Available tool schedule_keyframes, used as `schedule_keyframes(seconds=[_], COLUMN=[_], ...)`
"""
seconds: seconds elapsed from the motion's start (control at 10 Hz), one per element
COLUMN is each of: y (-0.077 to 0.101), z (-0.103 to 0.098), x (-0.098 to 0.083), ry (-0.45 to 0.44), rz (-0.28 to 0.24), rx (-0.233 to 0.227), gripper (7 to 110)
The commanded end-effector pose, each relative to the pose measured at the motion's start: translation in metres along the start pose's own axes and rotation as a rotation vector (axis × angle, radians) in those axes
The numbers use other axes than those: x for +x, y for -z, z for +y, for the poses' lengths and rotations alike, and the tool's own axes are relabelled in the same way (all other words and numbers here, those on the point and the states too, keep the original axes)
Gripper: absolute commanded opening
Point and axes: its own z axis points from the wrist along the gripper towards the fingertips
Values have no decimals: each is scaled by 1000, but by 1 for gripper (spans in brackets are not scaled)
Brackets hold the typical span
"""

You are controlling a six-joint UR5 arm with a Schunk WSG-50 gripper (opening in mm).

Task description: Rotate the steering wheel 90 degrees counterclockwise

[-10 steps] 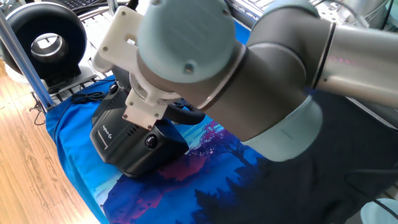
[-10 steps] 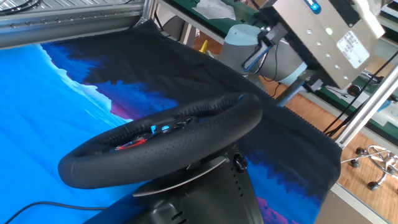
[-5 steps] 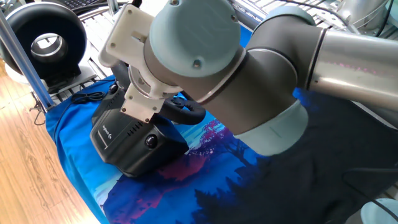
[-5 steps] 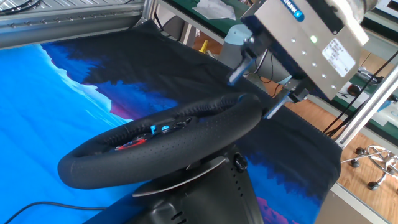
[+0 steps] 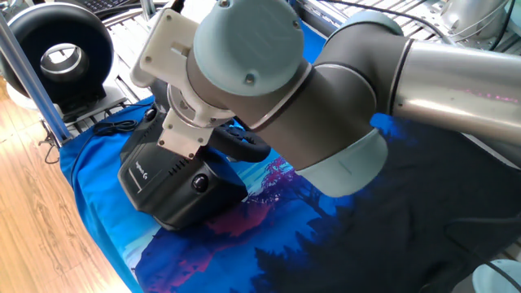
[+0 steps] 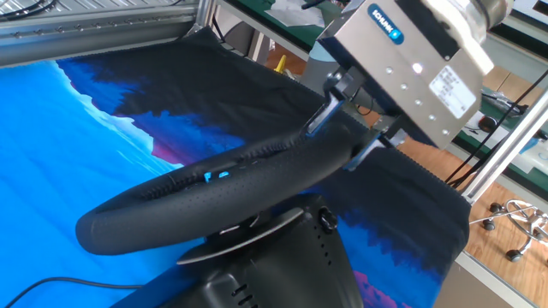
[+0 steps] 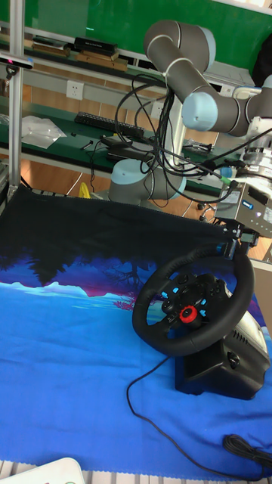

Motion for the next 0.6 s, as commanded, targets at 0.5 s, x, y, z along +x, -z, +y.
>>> schedule_keyframes(seconds=[0.5], y=[-1], z=[13], x=[27], ry=[-87], rz=[63], rx=[43], gripper=[7])
